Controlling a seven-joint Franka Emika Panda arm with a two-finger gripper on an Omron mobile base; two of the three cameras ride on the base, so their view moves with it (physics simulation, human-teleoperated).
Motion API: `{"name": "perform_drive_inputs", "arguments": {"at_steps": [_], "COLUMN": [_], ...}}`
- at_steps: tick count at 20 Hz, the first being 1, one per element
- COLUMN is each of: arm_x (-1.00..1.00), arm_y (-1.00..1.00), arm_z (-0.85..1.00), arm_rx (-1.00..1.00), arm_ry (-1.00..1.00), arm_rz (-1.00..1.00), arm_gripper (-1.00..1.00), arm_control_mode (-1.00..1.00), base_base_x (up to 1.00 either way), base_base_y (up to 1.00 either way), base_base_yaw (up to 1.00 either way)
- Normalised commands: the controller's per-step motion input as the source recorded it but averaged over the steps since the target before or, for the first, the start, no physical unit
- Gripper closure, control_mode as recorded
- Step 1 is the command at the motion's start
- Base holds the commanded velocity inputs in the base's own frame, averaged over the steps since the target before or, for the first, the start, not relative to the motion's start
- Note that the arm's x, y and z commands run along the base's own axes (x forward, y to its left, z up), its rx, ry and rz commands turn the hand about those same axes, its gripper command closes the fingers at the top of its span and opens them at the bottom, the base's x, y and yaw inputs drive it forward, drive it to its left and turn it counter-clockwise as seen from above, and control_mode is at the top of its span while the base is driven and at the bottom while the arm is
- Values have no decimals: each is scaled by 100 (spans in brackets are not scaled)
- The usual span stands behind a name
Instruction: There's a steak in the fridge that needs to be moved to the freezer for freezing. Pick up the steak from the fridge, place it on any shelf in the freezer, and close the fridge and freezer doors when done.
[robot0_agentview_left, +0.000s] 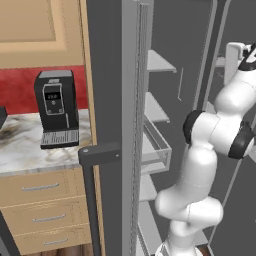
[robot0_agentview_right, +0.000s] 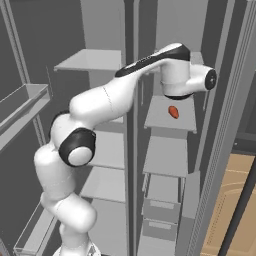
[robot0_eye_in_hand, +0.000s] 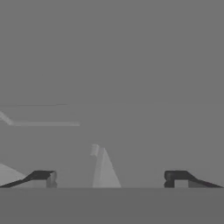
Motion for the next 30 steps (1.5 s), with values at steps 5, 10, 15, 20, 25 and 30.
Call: {"name": "perform_drive_inputs", "arguments": {"at_steps": [5, 10, 15, 20, 25, 30], "arm_x": [-100, -100, -95, -66, -23, -28], "arm_y": [10, 48, 90, 58, 63, 47], "arm_z": [46, 23, 0, -1, -15, -4], "arm_rx": [-15, -29, -38, -26, -16, -1], "arm_ry": [-1, 0, 1, 1, 0, -11], "arm_rz": [0, 0, -1, -11, -7, -17], "arm_gripper": [-100, -100, -100, -100, -100, -100], "arm_control_mode": [-100, -100, -100, -100, -100, -100], "base_base_x": [0, 0, 0, 0, 0, 0], "base_base_y": [0, 0, 0, 0, 0, 0], "base_base_yaw": [0, 0, 0, 0, 0, 0]}}
